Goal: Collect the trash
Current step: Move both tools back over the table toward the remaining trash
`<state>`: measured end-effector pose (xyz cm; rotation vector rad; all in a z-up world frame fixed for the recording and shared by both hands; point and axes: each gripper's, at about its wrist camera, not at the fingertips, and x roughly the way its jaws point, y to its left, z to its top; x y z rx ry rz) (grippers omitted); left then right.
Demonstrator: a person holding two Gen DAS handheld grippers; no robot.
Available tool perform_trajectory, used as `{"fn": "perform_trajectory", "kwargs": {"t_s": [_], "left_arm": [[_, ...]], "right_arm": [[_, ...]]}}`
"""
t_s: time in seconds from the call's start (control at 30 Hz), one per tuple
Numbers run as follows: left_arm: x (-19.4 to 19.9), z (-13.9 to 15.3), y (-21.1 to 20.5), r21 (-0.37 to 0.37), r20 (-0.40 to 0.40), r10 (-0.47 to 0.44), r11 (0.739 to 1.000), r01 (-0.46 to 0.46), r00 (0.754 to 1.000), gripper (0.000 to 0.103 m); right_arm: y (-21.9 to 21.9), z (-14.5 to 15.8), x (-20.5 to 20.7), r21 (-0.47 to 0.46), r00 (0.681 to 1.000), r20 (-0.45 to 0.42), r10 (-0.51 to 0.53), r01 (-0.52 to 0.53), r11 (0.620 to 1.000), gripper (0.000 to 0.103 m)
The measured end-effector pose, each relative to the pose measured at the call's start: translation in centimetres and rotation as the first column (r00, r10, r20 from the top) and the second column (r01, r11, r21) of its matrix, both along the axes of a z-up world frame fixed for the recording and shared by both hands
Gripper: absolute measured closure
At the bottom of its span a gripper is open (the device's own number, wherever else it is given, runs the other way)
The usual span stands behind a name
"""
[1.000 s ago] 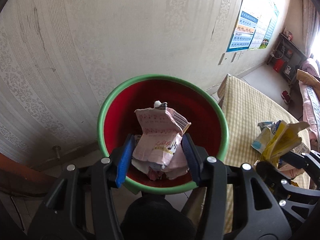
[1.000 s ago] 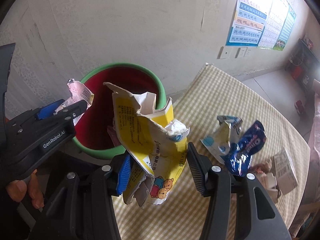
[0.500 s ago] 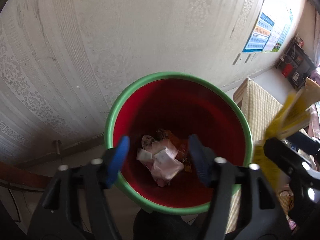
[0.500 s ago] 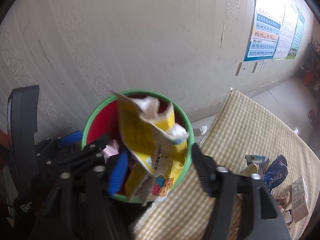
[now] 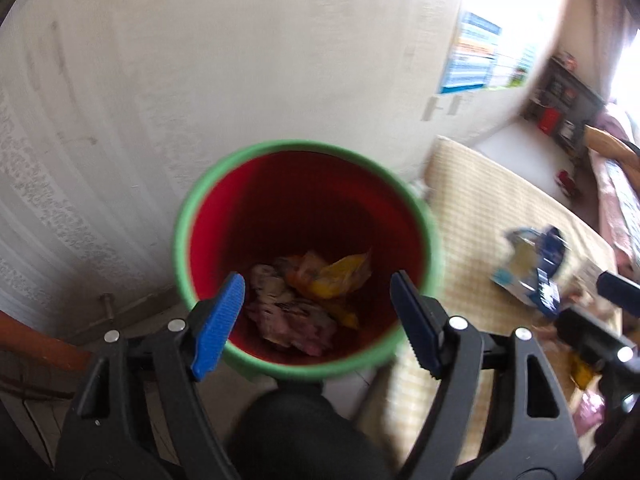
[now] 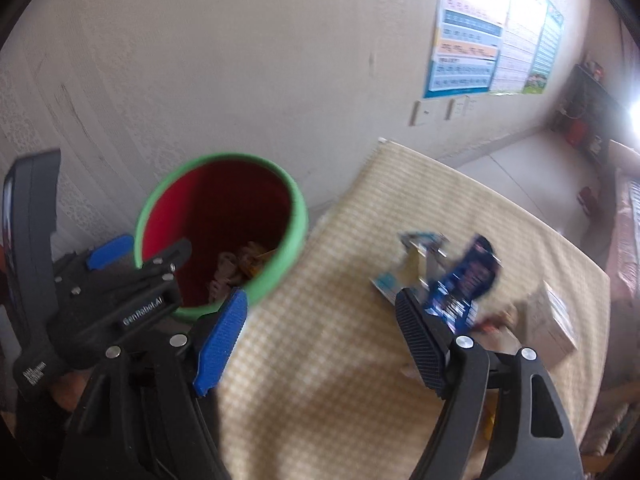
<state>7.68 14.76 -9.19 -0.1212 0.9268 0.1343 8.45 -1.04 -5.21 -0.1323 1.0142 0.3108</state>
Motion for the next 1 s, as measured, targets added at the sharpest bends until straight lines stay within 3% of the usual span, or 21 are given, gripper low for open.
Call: {"fn": "perform_trajectory", "kwargs": {"t_s": [0.3, 0.5, 0.8, 1.0], "left_arm": [[-2.3, 0.5, -10.6, 0.008, 0.006, -0.204, 0.979, 0.204, 0.979, 0.030], [-2.6, -0.1, -16.0, 0.056, -0.027, -0.303, 0.951, 0.304, 0.953, 0.030], [-2.6, -0.6, -20.4, 0.095, -0.052, -0.379, 0.919, 0.383, 0.924, 0.030], [-2.7, -1.0, -21.0, 0.099, -0.062, -0.386, 0.915, 0.391, 0.920, 0.030]], "right_arm": [[-8.2, -1.3, -5.7, -0.061, 0.992, -0.042, -0.118, 0.115, 0.991, 0.029], [-12.9, -2.4, -7.6, -0.038, 0.977, -0.074, -0.202, 0.199, 0.979, 0.029], [-17.0, -3.2, -8.6, 0.005, 0.956, -0.088, -0.280, 0.282, 0.959, 0.029], [-17.9, -3.4, -8.5, 0.002, 0.949, -0.087, -0.302, 0.304, 0.953, 0.029]]}}
